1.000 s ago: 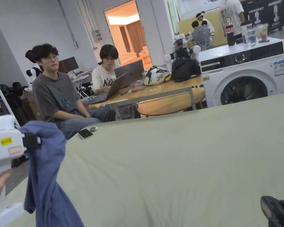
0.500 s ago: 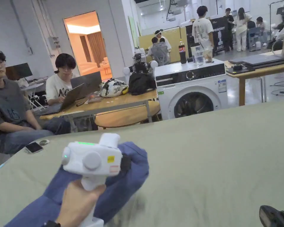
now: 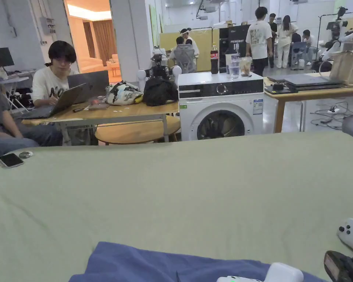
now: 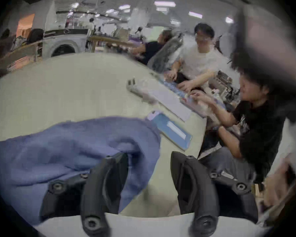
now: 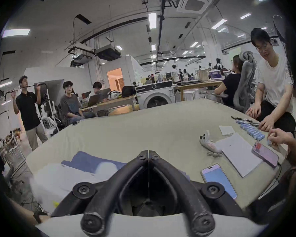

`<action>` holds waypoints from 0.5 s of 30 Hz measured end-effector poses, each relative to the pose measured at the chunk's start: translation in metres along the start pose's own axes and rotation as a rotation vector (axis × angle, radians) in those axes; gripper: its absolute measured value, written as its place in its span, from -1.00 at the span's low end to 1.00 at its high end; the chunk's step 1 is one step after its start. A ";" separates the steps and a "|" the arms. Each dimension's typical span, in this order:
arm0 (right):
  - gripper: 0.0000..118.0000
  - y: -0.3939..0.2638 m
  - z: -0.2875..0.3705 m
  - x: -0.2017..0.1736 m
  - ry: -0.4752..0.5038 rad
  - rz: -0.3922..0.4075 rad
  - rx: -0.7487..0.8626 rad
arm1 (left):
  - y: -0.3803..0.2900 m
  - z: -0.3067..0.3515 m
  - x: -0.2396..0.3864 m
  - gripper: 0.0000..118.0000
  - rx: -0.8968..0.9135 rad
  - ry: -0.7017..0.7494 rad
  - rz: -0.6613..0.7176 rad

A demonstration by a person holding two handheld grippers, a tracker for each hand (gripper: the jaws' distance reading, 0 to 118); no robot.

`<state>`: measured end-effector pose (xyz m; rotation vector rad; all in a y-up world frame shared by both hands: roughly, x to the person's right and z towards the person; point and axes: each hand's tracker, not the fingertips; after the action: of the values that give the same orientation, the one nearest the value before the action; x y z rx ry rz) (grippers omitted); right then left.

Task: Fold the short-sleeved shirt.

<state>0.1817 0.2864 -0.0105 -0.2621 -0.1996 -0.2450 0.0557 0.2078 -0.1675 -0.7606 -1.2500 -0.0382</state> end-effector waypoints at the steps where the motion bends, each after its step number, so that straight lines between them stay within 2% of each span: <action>1: -1.00 0.001 0.001 -0.003 -0.001 0.009 0.002 | 0.004 0.019 -0.003 -0.13 0.051 0.011 0.007; 4: -1.00 0.006 0.003 -0.007 0.016 0.020 0.014 | 0.014 0.090 -0.016 -0.12 0.227 0.187 -0.060; 7: -1.00 0.015 0.000 -0.014 0.019 0.071 0.029 | 0.016 0.175 -0.029 -0.12 0.388 0.400 -0.114; 11: -1.00 0.024 -0.004 -0.023 0.031 0.092 0.044 | 0.000 0.269 -0.030 -0.12 0.556 0.641 -0.105; 12: -1.00 0.024 -0.005 -0.024 0.036 0.090 0.046 | -0.005 0.287 -0.032 -0.18 0.575 0.686 -0.106; 13: -1.00 0.025 -0.006 -0.027 0.034 0.093 0.048 | -0.011 0.302 -0.033 -0.39 0.584 0.715 -0.105; 15: -1.00 0.024 -0.008 -0.031 0.029 0.096 0.054 | -0.022 0.326 -0.035 -1.00 0.588 0.740 -0.094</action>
<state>0.1599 0.3132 -0.0301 -0.2139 -0.1639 -0.1483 -0.2390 0.3530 -0.1512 -0.1339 -0.5332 -0.0226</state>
